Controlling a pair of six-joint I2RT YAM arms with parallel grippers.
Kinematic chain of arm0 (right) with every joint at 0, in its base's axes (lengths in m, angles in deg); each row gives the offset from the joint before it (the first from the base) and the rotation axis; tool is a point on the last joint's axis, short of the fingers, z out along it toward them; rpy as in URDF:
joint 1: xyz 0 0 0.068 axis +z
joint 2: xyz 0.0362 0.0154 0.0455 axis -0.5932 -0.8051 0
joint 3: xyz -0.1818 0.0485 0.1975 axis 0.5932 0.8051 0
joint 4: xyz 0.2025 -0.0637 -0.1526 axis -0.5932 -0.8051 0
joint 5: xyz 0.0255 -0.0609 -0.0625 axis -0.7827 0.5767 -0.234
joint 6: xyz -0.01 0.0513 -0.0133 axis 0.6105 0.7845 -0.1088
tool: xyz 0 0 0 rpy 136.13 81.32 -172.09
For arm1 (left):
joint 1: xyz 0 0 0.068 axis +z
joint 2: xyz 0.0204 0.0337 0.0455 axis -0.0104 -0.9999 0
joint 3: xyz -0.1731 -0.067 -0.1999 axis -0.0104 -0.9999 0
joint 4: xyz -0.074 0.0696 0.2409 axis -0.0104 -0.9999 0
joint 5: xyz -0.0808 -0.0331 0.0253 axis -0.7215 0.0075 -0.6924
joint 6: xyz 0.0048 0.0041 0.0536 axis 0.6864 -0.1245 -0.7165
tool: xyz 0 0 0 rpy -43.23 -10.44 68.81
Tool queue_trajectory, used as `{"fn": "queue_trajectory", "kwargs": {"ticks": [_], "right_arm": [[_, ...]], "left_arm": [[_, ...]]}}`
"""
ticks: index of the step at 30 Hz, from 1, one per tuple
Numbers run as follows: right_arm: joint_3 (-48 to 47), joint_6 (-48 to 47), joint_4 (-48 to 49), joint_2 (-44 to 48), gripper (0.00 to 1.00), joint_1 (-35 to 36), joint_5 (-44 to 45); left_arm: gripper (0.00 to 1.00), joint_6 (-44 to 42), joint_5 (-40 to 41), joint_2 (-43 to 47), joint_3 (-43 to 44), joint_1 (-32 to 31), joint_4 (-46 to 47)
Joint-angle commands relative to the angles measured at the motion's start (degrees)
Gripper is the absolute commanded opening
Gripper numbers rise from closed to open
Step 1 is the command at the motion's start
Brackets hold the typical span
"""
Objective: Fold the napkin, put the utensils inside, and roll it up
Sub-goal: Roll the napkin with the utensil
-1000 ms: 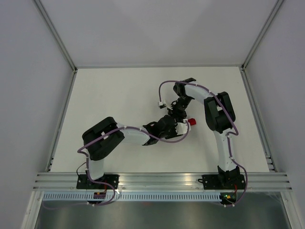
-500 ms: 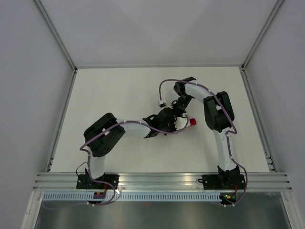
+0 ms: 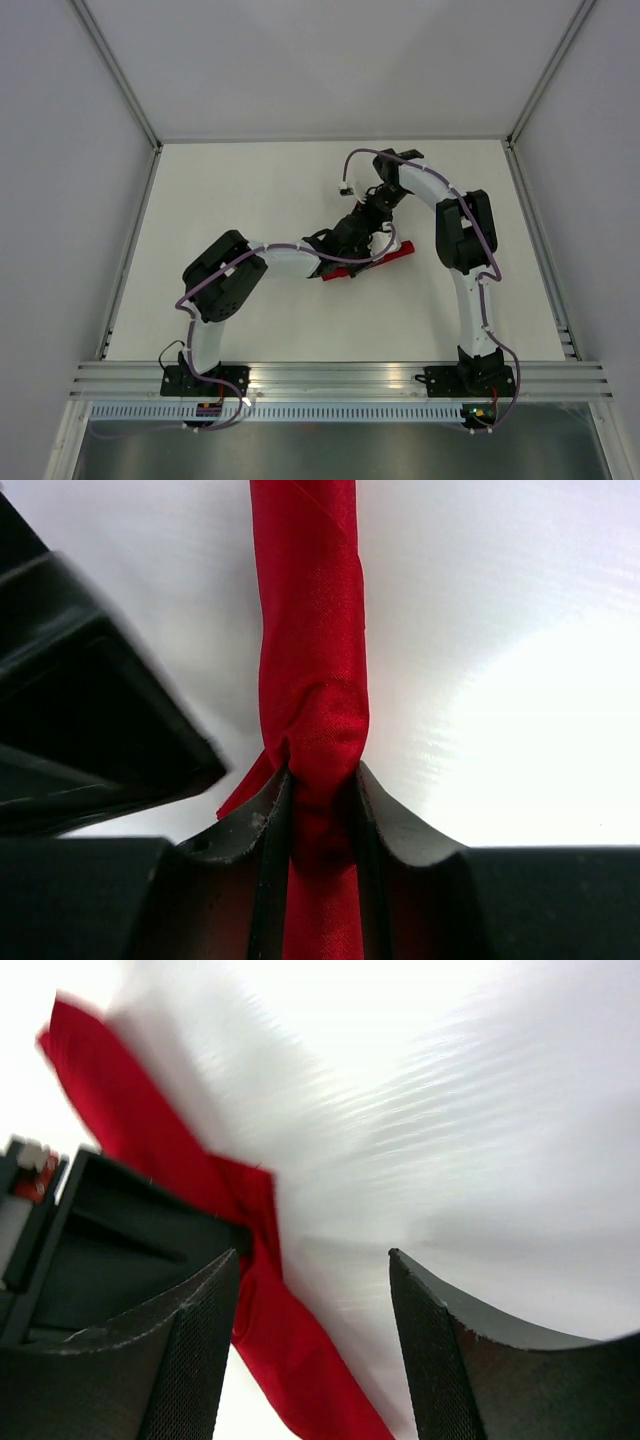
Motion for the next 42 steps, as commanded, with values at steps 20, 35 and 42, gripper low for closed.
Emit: {"fn": "queue_trajectory", "kwargs": {"ticks": [20,35,42], "right_arm": [[8.48,38.91,15.99,15.45,0.68,-12.10,12.70],[26.43,42.78,21.53,21.00,0.68,-12.28,15.07],[29.60,43.83,24.61,20.56,0.67,-12.19,17.09]], "left_arm": [[0.31,54.10,-3.43,-12.10,10.93,1.08,-7.26],[0.31,63.53,-1.75,-15.71,10.93,-0.41,-3.57],[0.31,64.67,-2.01,-16.15,11.19,-0.50,-2.60]]}}
